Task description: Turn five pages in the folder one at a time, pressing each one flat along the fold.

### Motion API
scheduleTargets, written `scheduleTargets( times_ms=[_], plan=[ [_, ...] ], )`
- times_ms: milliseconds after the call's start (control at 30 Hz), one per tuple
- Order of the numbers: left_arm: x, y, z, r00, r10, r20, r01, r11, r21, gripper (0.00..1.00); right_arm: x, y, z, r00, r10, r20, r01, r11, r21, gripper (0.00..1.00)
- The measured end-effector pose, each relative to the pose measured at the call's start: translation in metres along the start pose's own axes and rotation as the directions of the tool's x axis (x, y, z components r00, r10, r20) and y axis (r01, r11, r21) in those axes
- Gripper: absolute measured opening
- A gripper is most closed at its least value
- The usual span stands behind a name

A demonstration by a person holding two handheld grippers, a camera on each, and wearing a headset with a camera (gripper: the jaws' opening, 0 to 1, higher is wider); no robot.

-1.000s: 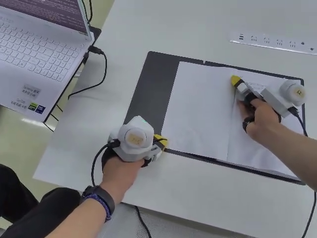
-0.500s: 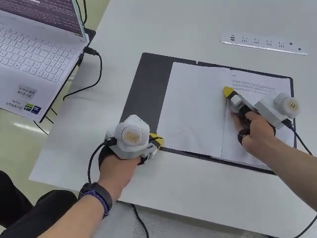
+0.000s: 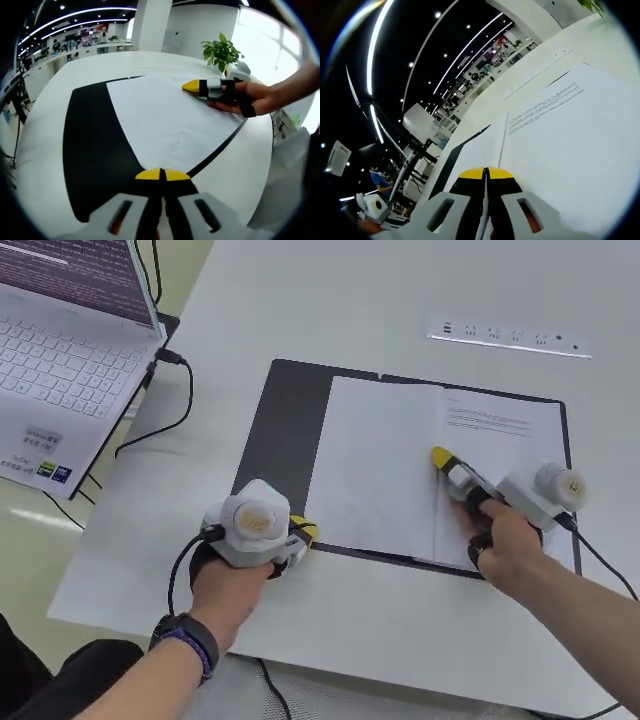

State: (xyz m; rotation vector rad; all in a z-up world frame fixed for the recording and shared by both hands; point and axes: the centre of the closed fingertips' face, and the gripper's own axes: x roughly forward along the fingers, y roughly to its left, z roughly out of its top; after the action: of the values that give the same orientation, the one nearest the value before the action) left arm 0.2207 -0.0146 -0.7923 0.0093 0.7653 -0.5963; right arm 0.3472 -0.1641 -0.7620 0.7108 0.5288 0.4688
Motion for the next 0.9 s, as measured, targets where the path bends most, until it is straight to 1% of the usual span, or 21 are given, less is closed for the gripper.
scheduleTargets(
  times_ms=[133,467,600,800,900],
  plan=[
    [0.000,0.000,0.000,1.0000,-0.005,0.004,0.005,1.000,-0.004,0.00,-0.008,0.004,-0.007,1.0000,0.002,-0.006,-0.002,1.000,0.001,0.00],
    [0.000,0.000,0.001,1.0000,-0.003,0.006,0.003,1.000,-0.006,0.00,-0.028,0.010,-0.024,0.9988,0.023,-0.043,-0.024,1.000,-0.003,0.00],
    [0.000,-0.001,0.001,1.0000,-0.005,0.006,0.005,1.000,-0.003,0.00,-0.037,0.014,-0.035,0.9959,0.039,-0.081,-0.041,0.999,-0.026,0.00],
    [0.001,-0.001,0.002,1.0000,-0.004,0.009,0.004,1.000,-0.001,0.00,-0.046,0.008,-0.042,0.9915,0.051,-0.119,-0.058,0.997,-0.050,0.00],
    [0.000,-0.001,0.001,1.0000,-0.005,0.005,0.005,1.000,-0.001,0.00,-0.050,0.006,-0.046,0.9905,0.053,-0.127,-0.059,0.997,-0.048,0.00]
  ],
)
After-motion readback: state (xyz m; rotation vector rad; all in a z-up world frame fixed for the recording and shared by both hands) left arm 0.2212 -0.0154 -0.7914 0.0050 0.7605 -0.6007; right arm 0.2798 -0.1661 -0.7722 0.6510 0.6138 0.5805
